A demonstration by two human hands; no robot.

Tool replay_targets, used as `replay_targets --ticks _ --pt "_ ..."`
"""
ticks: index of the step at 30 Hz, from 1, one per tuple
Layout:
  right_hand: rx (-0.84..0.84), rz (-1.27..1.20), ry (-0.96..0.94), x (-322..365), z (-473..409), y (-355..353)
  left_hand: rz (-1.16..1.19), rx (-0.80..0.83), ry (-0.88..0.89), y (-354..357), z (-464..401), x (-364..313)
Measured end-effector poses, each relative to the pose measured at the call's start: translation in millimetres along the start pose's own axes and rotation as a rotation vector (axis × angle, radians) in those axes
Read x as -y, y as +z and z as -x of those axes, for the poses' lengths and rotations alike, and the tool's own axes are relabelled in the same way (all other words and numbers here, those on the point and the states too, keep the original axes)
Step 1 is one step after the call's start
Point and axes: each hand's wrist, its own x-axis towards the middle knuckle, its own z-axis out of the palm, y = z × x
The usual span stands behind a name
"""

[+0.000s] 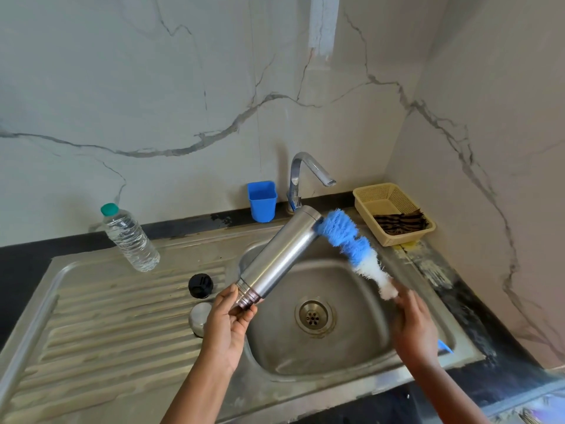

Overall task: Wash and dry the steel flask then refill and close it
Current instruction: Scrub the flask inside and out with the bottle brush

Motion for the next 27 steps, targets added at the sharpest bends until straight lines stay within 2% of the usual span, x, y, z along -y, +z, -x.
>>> replay_targets --ticks 4,6,8,11,13,19,24,25,27 --pt "0.177 0.102 -0.356 1 15 -1 0.004 0.003 0.007 1 -3 -2" --pt "0.250 0.152 -0.427 0 20 1 0.003 0.010 0.018 3 -4 -2" --pt "0.232 0.130 -0.362 -1 20 2 0.006 0.016 0.026 3 -4 -3" --pt "0.106 0.045 -0.068 5 16 -1 0.012 0.031 0.048 4 -3 -7" --pt "0.040 0.055 0.042 13 16 -3 0.006 0.032 0.072 6 -1 -8" --pt "0.145 0.005 -0.070 32 47 0 0.018 0.034 0.098 2 -5 -5" --pt "0.180 0.033 -0.325 55 49 6 -0.064 0.069 0.114 0 1 1" --pt "0.172 0.042 -0.325 57 44 7 -0.076 0.086 0.124 0 3 3" --pt "0.099 0.044 -0.188 58 31 8 -0.105 0.121 0.157 -1 6 7"
